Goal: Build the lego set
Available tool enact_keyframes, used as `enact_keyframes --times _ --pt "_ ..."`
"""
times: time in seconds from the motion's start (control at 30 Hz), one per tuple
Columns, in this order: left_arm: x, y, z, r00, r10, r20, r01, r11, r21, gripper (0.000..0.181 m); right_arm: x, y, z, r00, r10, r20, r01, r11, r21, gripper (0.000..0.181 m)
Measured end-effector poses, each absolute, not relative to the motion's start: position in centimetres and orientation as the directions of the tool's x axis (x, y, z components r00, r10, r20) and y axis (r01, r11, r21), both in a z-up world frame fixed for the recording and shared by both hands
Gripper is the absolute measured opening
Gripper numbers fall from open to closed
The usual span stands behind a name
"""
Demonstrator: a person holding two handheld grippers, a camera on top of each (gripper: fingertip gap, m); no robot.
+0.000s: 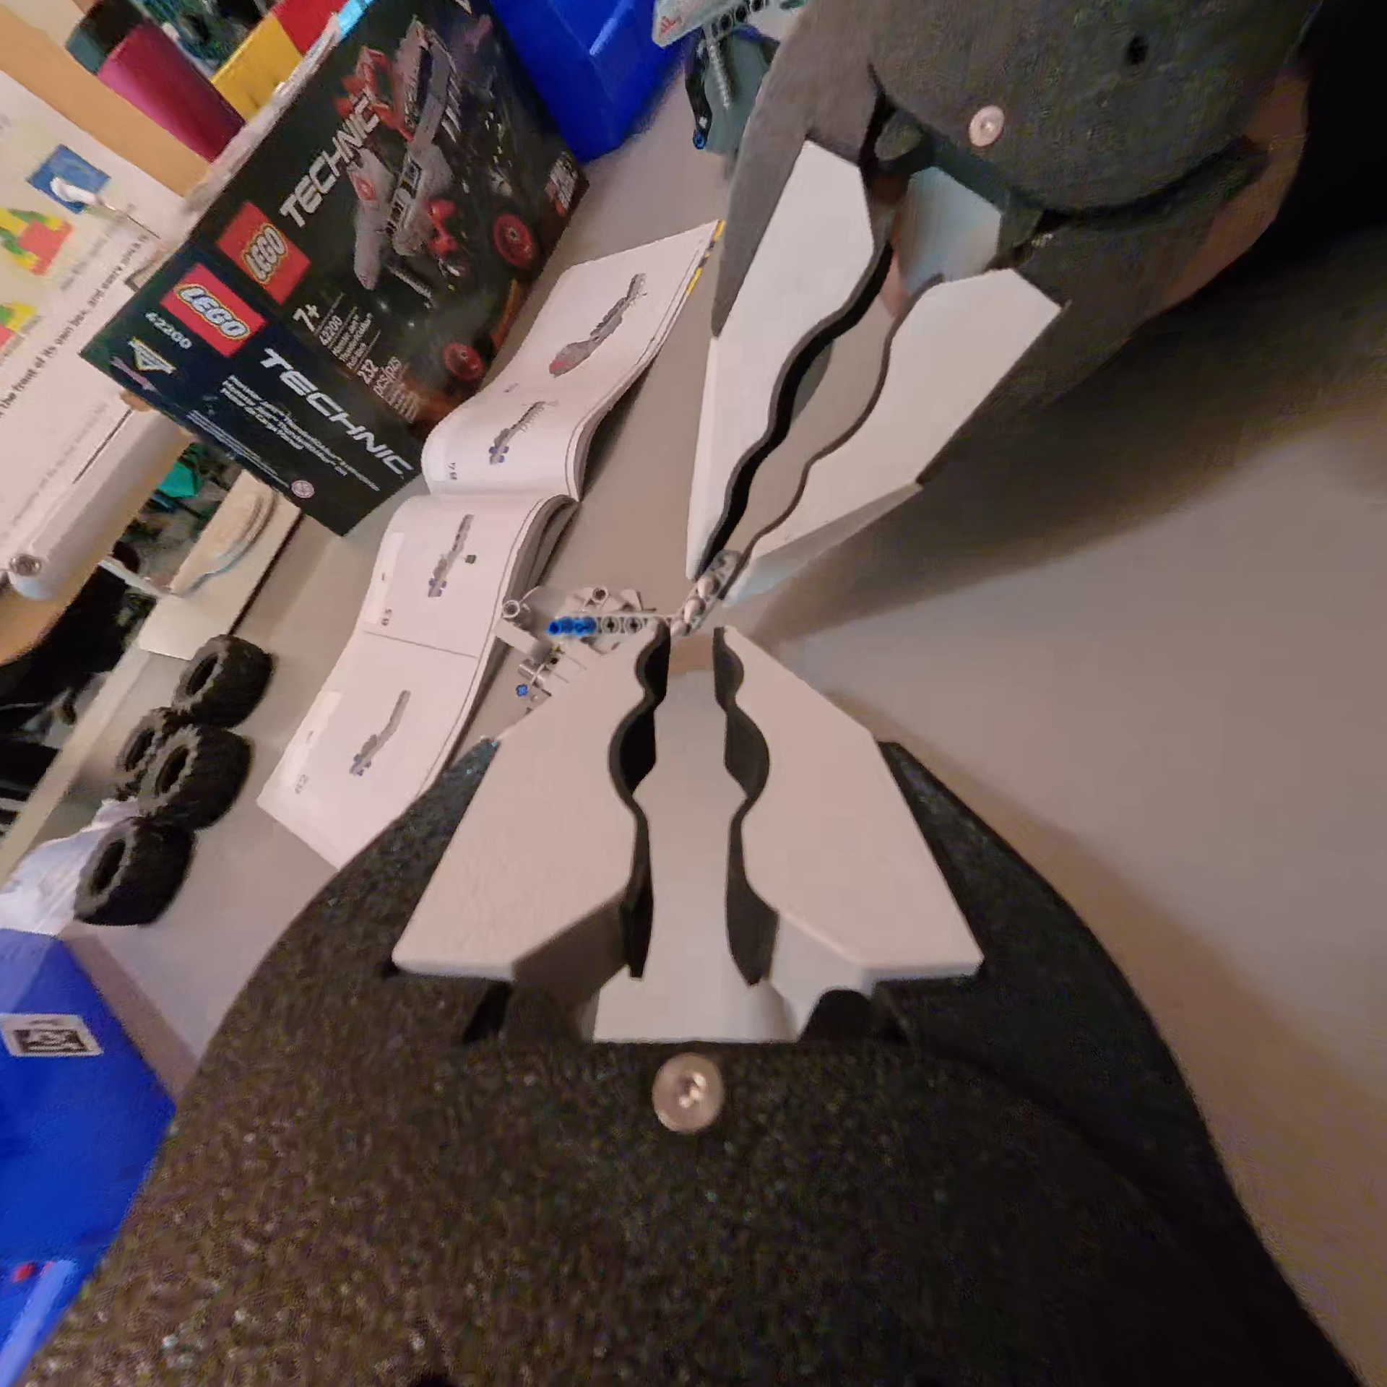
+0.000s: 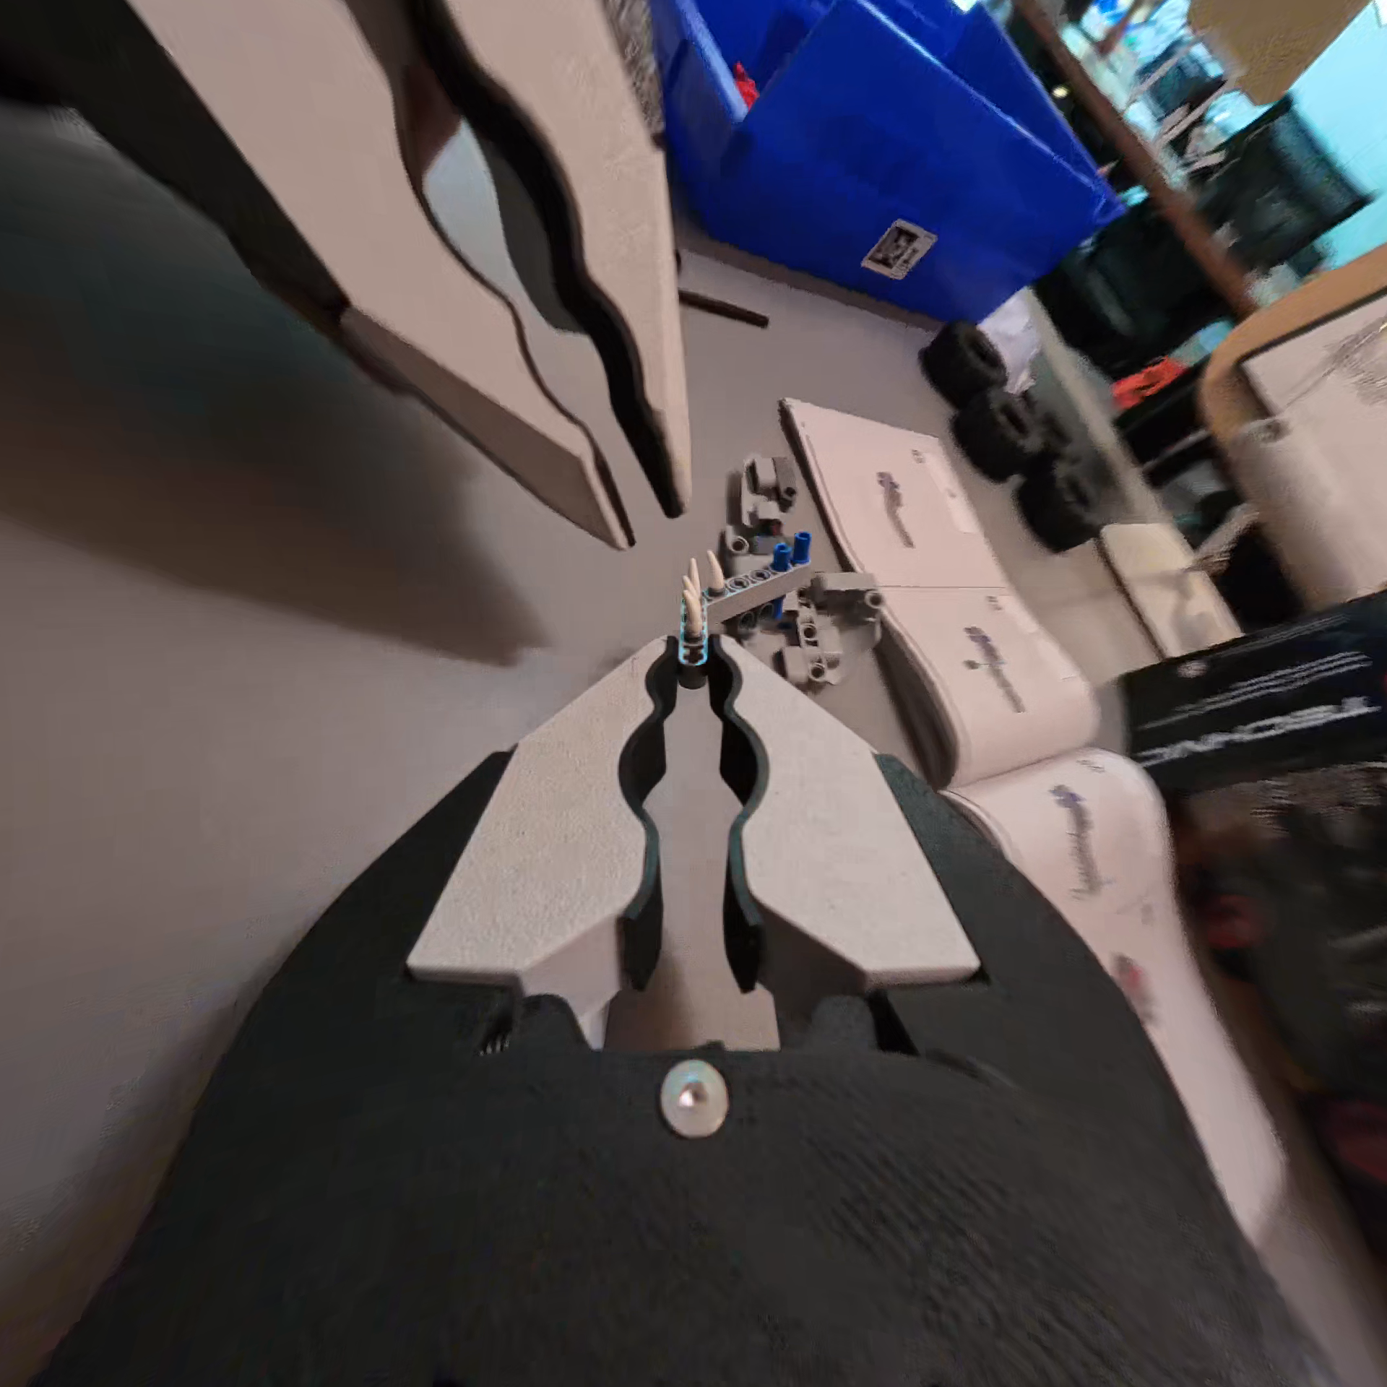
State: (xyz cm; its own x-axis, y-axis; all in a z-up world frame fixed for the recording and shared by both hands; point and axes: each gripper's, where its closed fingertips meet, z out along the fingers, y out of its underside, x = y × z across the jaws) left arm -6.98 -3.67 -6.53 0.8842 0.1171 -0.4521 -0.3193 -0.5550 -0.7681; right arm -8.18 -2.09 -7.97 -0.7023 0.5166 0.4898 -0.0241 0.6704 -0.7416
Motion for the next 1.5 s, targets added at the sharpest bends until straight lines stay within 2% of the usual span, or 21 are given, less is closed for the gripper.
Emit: enact_keyframes --times 0.2,0.37,0.53,0.67,0.77,0.8,0.87,0.97,1.07,1.1,1.2,1.37,1.5 --pt "-6.6 -3.1 -8.5 0.829 0.029 -0.558 -0.408 -0.651 -0.64 0.01 -7.6 -2.5 -8.9 -0.608 0.3 0.735 -0.179 0.85 -0.495 0.006" --pt "-6.1 -2.8 -9.0 0.838 0.02 -0.545 -0.406 -0.645 -0.647 0.006 -7.4 -2.6 -9.8 -0.586 0.198 0.785 -0.211 0.899 -0.384 0.006" --pt "-5.8 -3.3 -9.9 0.836 0.004 -0.548 -0.404 -0.67 -0.622 0.007 -6.9 -2.9 -10.5 -0.651 0.201 0.731 -0.197 0.886 -0.419 0.01" --pt "-5.5 -3.7 -9.8 0.848 0.023 -0.529 -0.383 -0.663 -0.643 0.006 -5.4 -2.8 -10.4 -0.759 0.222 0.612 -0.165 0.843 -0.511 0.016" --pt "-5.3 -3.9 -9.9 0.854 0.029 -0.519 -0.37 -0.669 -0.645 0.006 -3.5 -2.9 -9.7 -0.876 0.272 0.398 -0.062 0.755 -0.653 0.041" --pt "-5.3 -3.9 -10.0 0.856 0.032 -0.516 -0.365 -0.669 -0.647 0.006 -3.1 -2.9 -9.5 -0.897 0.291 0.332 -0.019 0.726 -0.687 0.042" --pt "-5.3 -4.1 -10.0 0.864 0.052 -0.5 -0.338 -0.676 -0.654 0.006 -3.0 -2.5 -9.5 -0.909 0.367 0.199 0.11 0.669 -0.735 0.044" --pt "-5.4 -4.3 -9.7 0.88 0.103 -0.464 -0.28 -0.675 -0.682 0.002 -3.2 -2.7 -9.2 -0.857 0.504 -0.109 0.384 0.482 -0.788 0.043" --pt "-5.3 -4.1 -9.5 0.895 0.124 -0.428 -0.243 -0.667 -0.704 0.002 -3.6 -3.8 -7.6 -0.794 0.515 -0.323 0.508 0.272 -0.817 0.025" --pt "-5.2 -4.0 -9.6 0.901 0.125 -0.416 -0.234 -0.666 -0.708 0.003 -4.0 -3.6 -7.7 -0.776 0.538 -0.329 0.522 0.254 -0.814 0.019" --pt "-5.2 -3.8 -10.0 0.906 0.117 -0.407 -0.232 -0.667 -0.708 0.003 -4.8 -2.9 -9.0 -0.75 0.61 -0.255 0.522 0.309 -0.795 0.025" --pt "-5.1 -3.6 -10.5 0.899 0.098 -0.427 -0.252 -0.681 -0.687 0.003 -5.0 -3.5 -9.3 -0.739 0.62 -0.264 0.534 0.299 -0.791 0.027" --pt "-5.3 -3.5 -10.4 0.888 0.103 -0.448 -0.264 -0.683 -0.681 0.001 -5.5 -3.6 -9.3 -0.736 0.635 -0.236 0.52 0.306 -0.798 0.013"
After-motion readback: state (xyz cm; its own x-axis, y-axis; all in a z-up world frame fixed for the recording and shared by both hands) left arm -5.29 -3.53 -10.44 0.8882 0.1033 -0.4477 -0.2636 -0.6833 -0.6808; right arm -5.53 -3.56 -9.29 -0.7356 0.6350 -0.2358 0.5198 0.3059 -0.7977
